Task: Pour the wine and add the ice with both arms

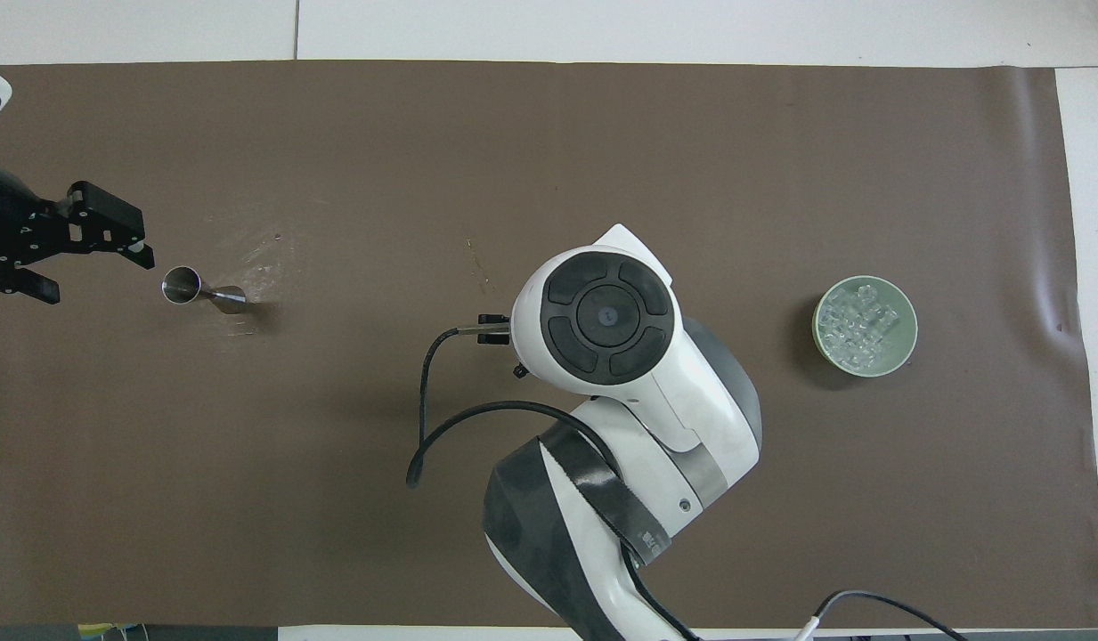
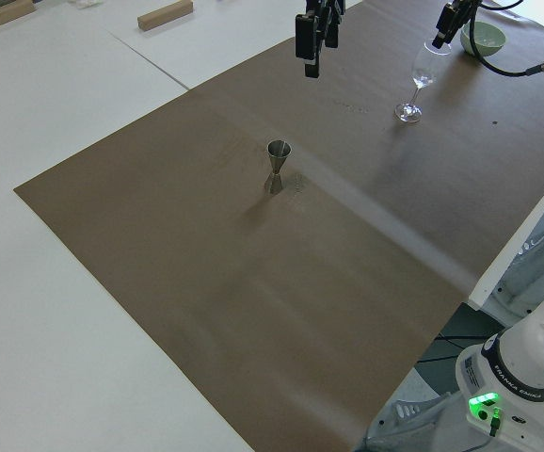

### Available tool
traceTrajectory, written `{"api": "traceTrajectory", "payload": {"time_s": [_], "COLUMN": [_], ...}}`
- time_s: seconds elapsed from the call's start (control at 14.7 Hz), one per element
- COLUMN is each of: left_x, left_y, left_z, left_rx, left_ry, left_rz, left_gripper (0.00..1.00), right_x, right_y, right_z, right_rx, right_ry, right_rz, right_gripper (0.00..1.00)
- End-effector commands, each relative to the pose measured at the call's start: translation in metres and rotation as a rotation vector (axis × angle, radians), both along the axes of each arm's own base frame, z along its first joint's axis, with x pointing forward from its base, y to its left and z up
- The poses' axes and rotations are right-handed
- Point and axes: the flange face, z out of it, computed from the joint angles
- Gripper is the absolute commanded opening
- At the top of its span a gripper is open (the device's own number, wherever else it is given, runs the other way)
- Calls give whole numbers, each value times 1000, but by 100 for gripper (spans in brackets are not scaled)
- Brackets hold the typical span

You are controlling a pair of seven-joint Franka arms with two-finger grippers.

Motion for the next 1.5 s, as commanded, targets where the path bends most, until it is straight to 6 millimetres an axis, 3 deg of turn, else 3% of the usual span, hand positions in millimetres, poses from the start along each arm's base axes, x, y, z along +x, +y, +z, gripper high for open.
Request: {"api": "traceTrajectory", "payload": {"time_s": [0.0,0.27,0.34,0.48,0.54,0.68,0.88,1.09,1.29,1.43], "left_x": [-2,4,4,-1,-1,-6,-16,-22,-37,-44], "left_y": [-5,-18,-20,-22,-20,-19,-10,-14,-11,-8], "left_z": [9,18,19,15,16,26,41,46,59,63], "left_rx": [20,11,4,2,1,-7,-19,-7,-8,-8], "left_ry": [-14,-109,-116,-106,-105,-123,-129,-125,-119,-106], "left_rz": [-116,-190,-176,-191,-191,-258,-348,-359,-356,-347], "left_gripper": [100,100,100,100,100,100,100,100,100,100], "right_x": [-5,13,25,50,59,79,93,92,95,95], "right_y": [-4,-10,-20,-56,-75,-122,-179,-242,-308,-336], "right_z": [9,42,55,60,60,65,65,78,83,81], "right_rx": [-9,-44,-76,-96,-99,-107,-123,-135,-140,-125], "right_ry": [-1,-6,-29,-29,-25,-26,9,46,54,67], "right_rz": [-10,-19,-31,-74,-79,-93,-131,-180,-84,-121], "right_gripper": [46,47,52,67,83,100,100,100,100,100]}}
